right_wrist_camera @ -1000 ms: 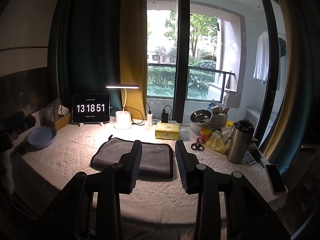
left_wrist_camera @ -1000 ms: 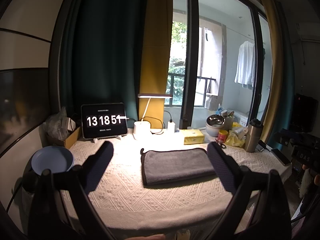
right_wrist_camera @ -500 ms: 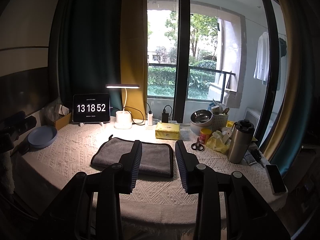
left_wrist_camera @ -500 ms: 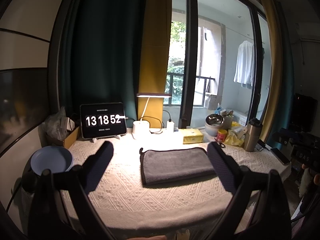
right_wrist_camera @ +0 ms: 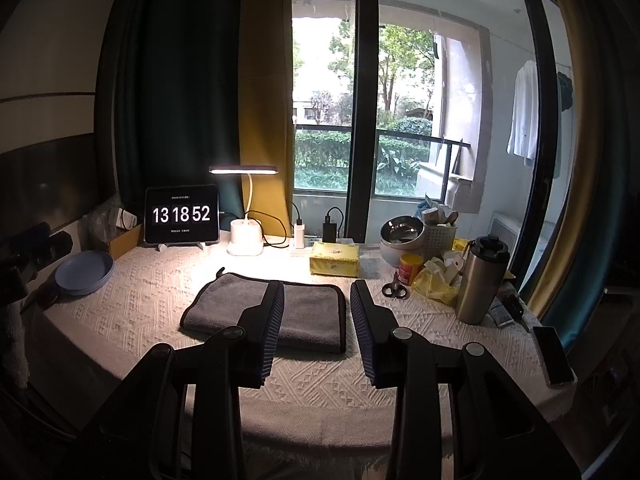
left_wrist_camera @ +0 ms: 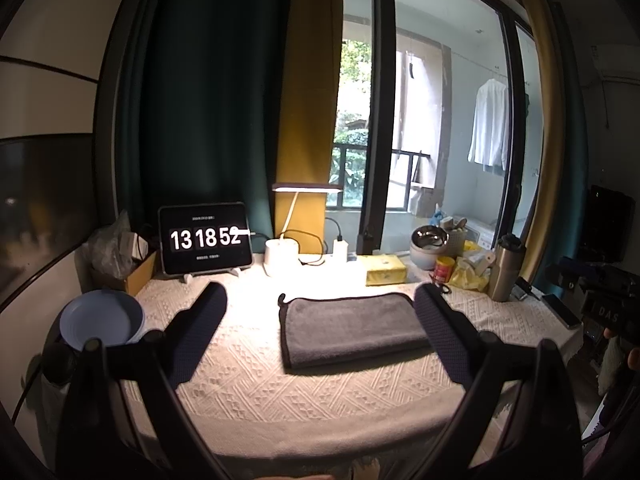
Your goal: Fold towel
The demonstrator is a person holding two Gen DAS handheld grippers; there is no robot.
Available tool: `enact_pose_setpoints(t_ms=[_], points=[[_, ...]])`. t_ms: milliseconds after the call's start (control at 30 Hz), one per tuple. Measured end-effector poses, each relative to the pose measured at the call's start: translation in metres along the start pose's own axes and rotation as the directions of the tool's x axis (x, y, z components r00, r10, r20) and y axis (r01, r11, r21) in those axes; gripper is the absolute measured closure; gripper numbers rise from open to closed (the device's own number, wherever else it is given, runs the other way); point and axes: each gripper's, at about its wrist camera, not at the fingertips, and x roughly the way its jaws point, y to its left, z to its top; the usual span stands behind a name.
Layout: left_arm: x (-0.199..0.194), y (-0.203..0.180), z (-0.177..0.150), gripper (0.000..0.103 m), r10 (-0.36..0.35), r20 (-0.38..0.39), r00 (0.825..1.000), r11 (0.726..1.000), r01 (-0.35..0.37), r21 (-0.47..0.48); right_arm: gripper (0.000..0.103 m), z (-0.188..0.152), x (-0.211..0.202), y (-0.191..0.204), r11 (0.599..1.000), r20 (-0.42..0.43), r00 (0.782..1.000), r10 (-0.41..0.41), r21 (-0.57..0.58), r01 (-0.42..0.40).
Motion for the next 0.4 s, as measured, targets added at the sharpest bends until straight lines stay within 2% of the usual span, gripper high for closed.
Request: enact_pose_setpoints(t_ms=[400], points=[[0.025,0.001,-0.004,0.007,0.006,-0.044,0.999,1.0,-0.006,-0.001,0.066,-0.002,0.025,-0.007,1.0,-0.047,0.999,0.013,0.009,-0.012]])
